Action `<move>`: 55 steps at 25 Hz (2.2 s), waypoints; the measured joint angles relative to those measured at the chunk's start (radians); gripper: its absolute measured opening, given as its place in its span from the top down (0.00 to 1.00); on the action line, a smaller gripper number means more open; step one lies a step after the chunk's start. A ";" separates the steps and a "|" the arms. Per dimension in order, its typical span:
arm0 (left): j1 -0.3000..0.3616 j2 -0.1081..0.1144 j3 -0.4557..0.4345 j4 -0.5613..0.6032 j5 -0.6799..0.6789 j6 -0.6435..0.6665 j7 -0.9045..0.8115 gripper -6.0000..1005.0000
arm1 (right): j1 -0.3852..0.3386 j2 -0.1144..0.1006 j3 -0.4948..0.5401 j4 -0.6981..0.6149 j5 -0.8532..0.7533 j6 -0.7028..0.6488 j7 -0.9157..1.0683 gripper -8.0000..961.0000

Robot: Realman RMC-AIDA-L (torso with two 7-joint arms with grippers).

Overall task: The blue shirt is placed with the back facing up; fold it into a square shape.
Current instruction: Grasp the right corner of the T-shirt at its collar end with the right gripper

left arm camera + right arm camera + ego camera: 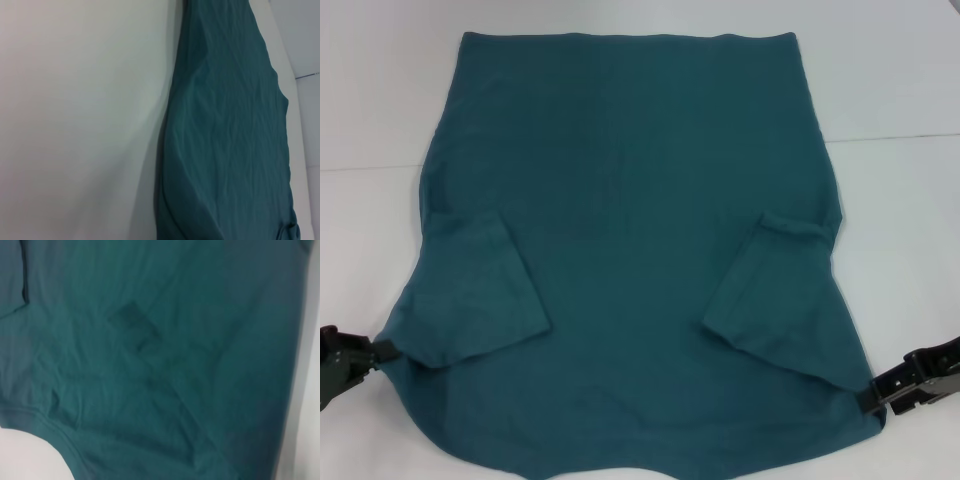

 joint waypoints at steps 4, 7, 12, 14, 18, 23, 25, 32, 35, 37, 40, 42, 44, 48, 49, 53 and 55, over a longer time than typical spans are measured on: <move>0.001 -0.001 0.000 0.000 0.000 -0.001 0.000 0.97 | 0.011 0.011 -0.002 0.001 -0.034 0.007 0.007 0.33; 0.001 -0.001 -0.001 0.000 0.000 -0.001 0.001 0.97 | 0.018 0.019 -0.002 0.001 -0.049 0.011 0.010 0.33; 0.001 -0.002 -0.001 0.000 0.000 -0.001 0.003 0.97 | 0.022 0.022 -0.001 0.001 -0.051 0.021 0.011 0.33; 0.002 -0.002 -0.001 0.000 -0.001 -0.001 0.003 0.97 | 0.024 0.023 -0.003 0.001 -0.051 0.021 0.011 0.33; 0.002 -0.002 -0.001 0.000 -0.001 -0.003 0.003 0.97 | 0.028 0.029 -0.003 0.001 -0.051 0.022 0.012 0.34; 0.002 -0.002 -0.001 0.000 -0.001 -0.005 0.003 0.97 | 0.033 0.039 -0.011 0.001 -0.051 0.027 0.012 0.35; 0.002 -0.002 -0.001 -0.001 -0.001 -0.007 0.002 0.97 | 0.035 0.042 -0.019 0.001 -0.051 0.030 0.012 0.35; 0.002 -0.003 -0.001 -0.005 -0.001 -0.013 0.001 0.97 | 0.048 0.052 -0.023 0.003 -0.050 0.036 0.014 0.37; -0.001 -0.003 -0.001 -0.011 -0.001 -0.014 0.002 0.97 | 0.058 0.057 -0.025 0.015 -0.051 0.048 0.015 0.37; -0.002 -0.003 -0.001 -0.012 -0.001 -0.015 0.002 0.97 | 0.066 0.058 -0.025 0.028 -0.051 0.057 0.015 0.38; -0.002 -0.002 -0.001 -0.012 -0.001 -0.016 0.002 0.97 | 0.073 0.059 -0.025 0.035 -0.051 0.064 0.016 0.38; -0.002 -0.002 -0.001 -0.012 -0.001 -0.016 0.002 0.97 | 0.074 0.059 -0.023 0.036 -0.052 0.065 0.018 0.39; -0.002 -0.002 -0.001 -0.012 -0.001 -0.016 0.002 0.97 | 0.075 0.059 -0.021 0.035 -0.052 0.066 0.022 0.39; -0.003 -0.001 -0.001 -0.012 -0.001 -0.016 0.002 0.97 | 0.076 0.059 -0.023 0.030 -0.050 0.062 0.023 0.41; -0.003 0.000 -0.001 -0.012 -0.001 -0.016 0.002 0.97 | 0.076 0.059 -0.030 0.030 -0.051 0.059 0.022 0.43; -0.002 0.000 -0.001 -0.012 -0.001 -0.015 0.002 0.97 | 0.077 0.059 -0.046 0.029 -0.051 0.060 0.024 0.51; -0.001 0.000 -0.001 -0.012 -0.001 -0.015 0.002 0.97 | 0.077 0.059 -0.047 0.029 -0.051 0.060 0.024 0.54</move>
